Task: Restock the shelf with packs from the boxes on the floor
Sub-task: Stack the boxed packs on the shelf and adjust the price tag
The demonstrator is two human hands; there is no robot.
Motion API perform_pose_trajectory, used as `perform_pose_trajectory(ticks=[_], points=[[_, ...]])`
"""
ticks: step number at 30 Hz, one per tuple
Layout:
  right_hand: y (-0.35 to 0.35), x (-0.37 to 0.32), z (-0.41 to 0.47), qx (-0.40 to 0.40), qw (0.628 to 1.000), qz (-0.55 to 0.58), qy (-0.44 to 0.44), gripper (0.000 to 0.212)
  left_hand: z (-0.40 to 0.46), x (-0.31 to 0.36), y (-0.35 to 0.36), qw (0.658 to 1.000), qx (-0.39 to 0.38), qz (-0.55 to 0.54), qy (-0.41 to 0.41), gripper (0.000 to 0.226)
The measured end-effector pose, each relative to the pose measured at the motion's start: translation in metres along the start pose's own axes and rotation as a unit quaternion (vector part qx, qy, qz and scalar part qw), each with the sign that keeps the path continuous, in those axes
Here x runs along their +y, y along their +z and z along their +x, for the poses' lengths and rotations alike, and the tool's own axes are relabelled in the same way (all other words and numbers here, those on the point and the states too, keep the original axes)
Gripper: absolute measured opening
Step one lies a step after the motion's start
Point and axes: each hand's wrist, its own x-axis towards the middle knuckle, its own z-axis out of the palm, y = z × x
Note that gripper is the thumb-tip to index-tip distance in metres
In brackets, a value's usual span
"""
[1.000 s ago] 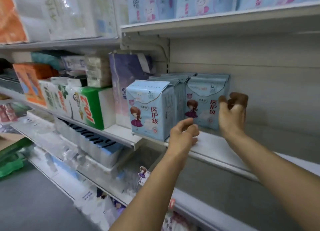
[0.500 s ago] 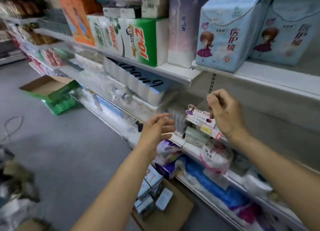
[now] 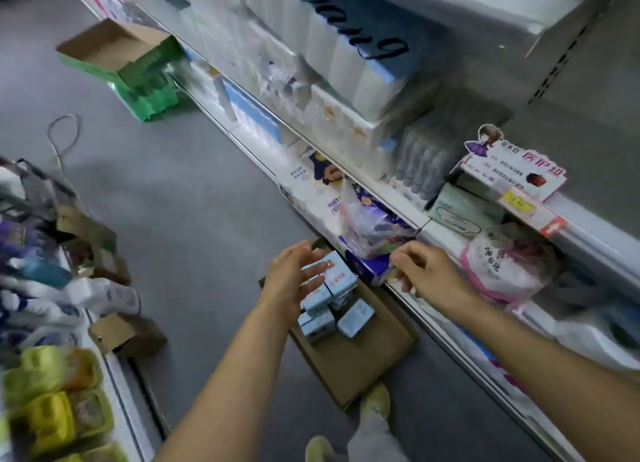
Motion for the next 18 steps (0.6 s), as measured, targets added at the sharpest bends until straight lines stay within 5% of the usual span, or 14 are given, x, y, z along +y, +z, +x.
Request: perform_pose_trajectory(ticks=[18], points=[[0.130,0.142,0.163,-0.189,0.962,-0.110,0.162,0.012,0.188,-0.125,-0.070,0.976,0.119,-0.044,-0.174,0.026]])
